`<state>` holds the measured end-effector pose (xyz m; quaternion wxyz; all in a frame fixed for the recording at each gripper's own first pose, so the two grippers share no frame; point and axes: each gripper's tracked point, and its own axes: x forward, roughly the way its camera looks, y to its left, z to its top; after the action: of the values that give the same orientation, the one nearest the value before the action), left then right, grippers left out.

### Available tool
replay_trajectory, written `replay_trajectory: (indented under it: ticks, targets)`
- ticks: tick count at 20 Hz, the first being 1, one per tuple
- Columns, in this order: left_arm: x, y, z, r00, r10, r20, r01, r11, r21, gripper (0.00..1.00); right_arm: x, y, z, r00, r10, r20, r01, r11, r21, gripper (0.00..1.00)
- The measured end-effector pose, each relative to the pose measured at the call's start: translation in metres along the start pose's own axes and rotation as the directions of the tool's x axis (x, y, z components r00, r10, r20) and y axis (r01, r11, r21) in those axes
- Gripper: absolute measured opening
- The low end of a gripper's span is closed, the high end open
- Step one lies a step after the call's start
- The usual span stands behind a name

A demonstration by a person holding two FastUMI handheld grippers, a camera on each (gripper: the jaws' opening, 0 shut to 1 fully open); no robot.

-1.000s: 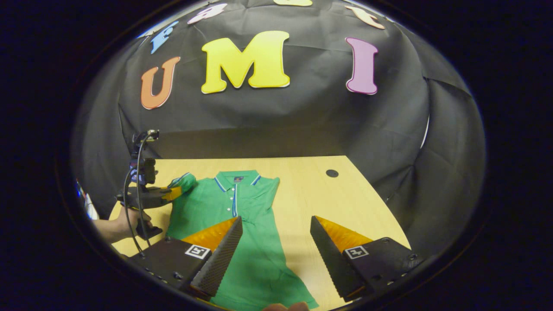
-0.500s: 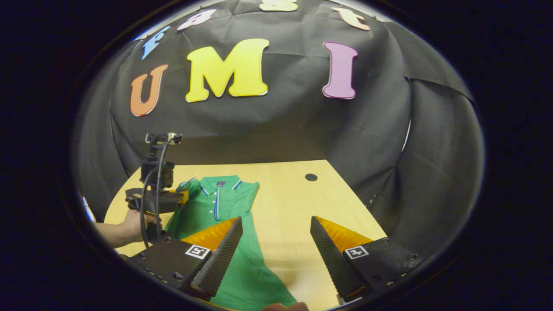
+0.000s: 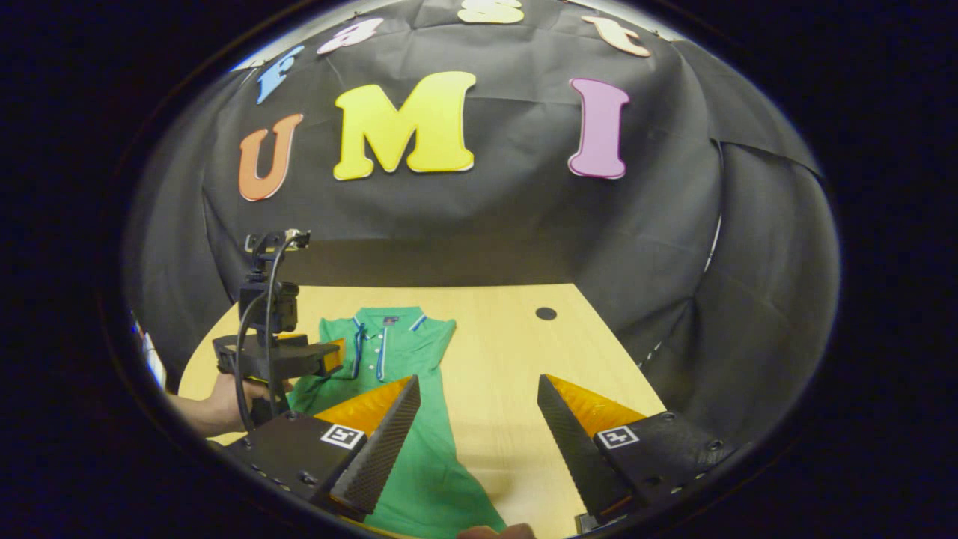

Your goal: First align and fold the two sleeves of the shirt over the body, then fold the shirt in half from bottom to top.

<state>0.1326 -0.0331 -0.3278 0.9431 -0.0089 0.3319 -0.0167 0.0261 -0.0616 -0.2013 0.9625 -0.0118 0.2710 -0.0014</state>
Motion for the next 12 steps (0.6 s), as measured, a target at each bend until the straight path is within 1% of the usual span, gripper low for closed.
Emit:
replay_trajectory:
  ticks: [4, 6, 7, 8, 9, 12]
  targets:
    - [-0.062, 0.027, 0.022, 0.995, 0.037, 0.092, -0.036, 0.999, -0.018, 1.00, -0.007, 0.016, 0.015, 0.996, 0.059, 0.059, -0.055, 0.996, -0.067, 0.97]
    - [-0.098, 0.033, 0.030, 0.990, 0.034, 0.136, -0.030, 0.999, -0.030, 1.00, -0.012, 0.023, 0.016, 0.993, 0.095, 0.068, -0.089, 0.993, -0.081, 0.96]
    - [-0.114, 0.034, 0.031, 0.988, 0.025, 0.154, -0.021, 0.999, -0.024, 1.00, -0.014, 0.025, 0.012, 0.991, 0.111, 0.067, -0.106, 0.991, -0.085, 0.96]
    - [-0.129, 0.036, 0.031, 0.985, 0.018, 0.170, -0.017, 1.000, -0.008, 1.00, -0.017, 0.025, 0.009, 0.990, 0.125, 0.064, -0.118, 0.988, -0.099, 0.97]
    - [-0.144, 0.042, 0.028, 0.984, 0.027, 0.177, -0.028, 1.000, 0.002, 1.00, -0.017, 0.024, 0.002, 0.989, 0.135, 0.053, -0.128, 0.985, -0.118, 0.95]
    - [-0.181, 0.047, 0.008, 0.988, 0.021, 0.154, -0.023, 1.000, 0.009, 1.00, -0.023, 0.017, -0.026, 0.988, 0.154, -0.009, -0.154, 0.978, -0.138, 0.95]
